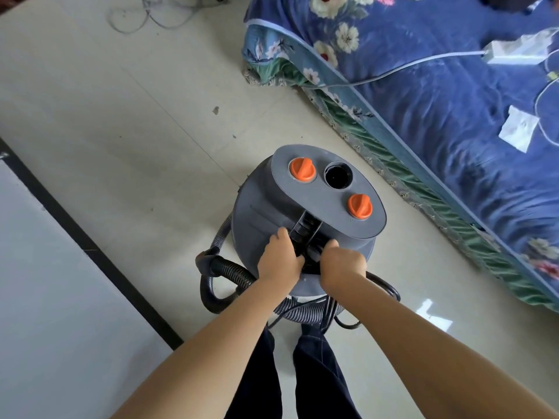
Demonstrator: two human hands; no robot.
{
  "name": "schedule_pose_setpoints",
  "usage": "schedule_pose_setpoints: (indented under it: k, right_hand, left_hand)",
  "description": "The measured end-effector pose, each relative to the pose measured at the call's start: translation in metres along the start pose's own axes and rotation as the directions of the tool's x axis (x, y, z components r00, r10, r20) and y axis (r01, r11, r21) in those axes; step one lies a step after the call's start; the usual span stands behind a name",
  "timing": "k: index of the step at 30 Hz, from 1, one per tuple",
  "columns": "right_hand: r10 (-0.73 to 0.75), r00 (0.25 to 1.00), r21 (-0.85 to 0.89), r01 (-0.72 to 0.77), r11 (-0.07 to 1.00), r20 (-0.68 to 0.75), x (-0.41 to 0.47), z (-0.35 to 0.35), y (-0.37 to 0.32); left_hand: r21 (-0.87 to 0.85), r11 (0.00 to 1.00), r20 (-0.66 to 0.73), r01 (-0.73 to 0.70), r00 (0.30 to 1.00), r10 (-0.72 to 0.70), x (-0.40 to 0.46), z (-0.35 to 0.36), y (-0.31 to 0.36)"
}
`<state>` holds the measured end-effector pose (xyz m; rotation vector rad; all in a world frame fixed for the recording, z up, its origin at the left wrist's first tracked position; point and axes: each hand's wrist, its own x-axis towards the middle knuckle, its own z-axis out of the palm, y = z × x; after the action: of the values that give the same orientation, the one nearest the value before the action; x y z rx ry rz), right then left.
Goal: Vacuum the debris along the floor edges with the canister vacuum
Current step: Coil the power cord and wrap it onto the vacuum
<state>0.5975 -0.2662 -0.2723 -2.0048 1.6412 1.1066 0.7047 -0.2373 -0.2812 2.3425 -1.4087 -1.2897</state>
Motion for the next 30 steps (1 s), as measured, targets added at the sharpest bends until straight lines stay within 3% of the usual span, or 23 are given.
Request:
schedule_pose_setpoints:
  k: [3,5,7,10,12,14,16,18,21,25,27,30]
  right_hand:
    - [-0.002,0.996,0.183,0.018,0.983,-0.087,0.0,0.0,-0.009]
    - [-0.047,0.986,0.24,0.085,0.967,-0.161,0.001,0.001,-0.014]
    - [-0.134,0.954,0.256,0.205,0.945,-0.267,0.003,0.004,-0.012]
    - [-0.24,0.908,0.247,0.334,0.909,-0.344,0.005,0.01,-0.001]
    - [-0.251,0.903,0.248,0.347,0.904,-0.349,0.004,0.011,0.005]
    - [-0.263,0.902,0.244,0.355,0.902,-0.341,0.005,0.011,0.009]
    - [-0.284,0.904,0.244,0.369,0.897,-0.321,0.007,0.008,0.009]
    - [-0.299,0.909,0.254,0.374,0.892,-0.29,0.008,0.004,0.01]
    - [-0.307,0.917,0.286,0.375,0.882,-0.256,0.009,0.002,0.009]
    - [-0.262,0.928,0.295,0.337,0.894,-0.267,0.0,-0.008,0.013]
    - [-0.165,0.958,0.272,0.228,0.935,-0.236,-0.006,-0.01,0.027]
    - [-0.014,0.997,0.294,0.037,0.955,-0.08,-0.015,-0.005,0.045]
  left_hand:
    - [-0.219,0.974,0.095,0.054,0.995,-0.034,0.006,-0.005,-0.01]
    - [-0.446,0.877,0.224,0.18,0.971,-0.085,0.016,-0.019,-0.019]
    - [-0.517,0.818,0.255,0.25,0.958,-0.132,0.028,-0.028,-0.026]
    - [-0.431,0.874,0.226,0.224,0.965,-0.135,0.043,-0.031,-0.027]
    - [-0.411,0.884,0.32,0.221,0.943,-0.087,0.051,-0.038,-0.024]
    - [-0.334,0.92,0.476,0.204,0.879,-0.022,0.06,-0.049,-0.02]
    - [-0.136,0.988,0.594,0.072,0.804,0.023,0.07,-0.058,-0.014]
    - [0.078,0.991,0.64,-0.105,0.768,0.031,0.076,-0.064,-0.005]
    - [0.217,0.948,0.589,-0.234,0.805,0.064,0.08,-0.067,-0.004]
    - [0.029,0.98,0.479,-0.195,0.864,0.158,0.075,-0.059,-0.024]
    - [0.045,0.972,0.373,-0.229,0.907,0.196,0.071,-0.055,-0.032]
    - [0.034,0.975,0.202,-0.218,0.957,0.207,0.063,-0.046,-0.038]
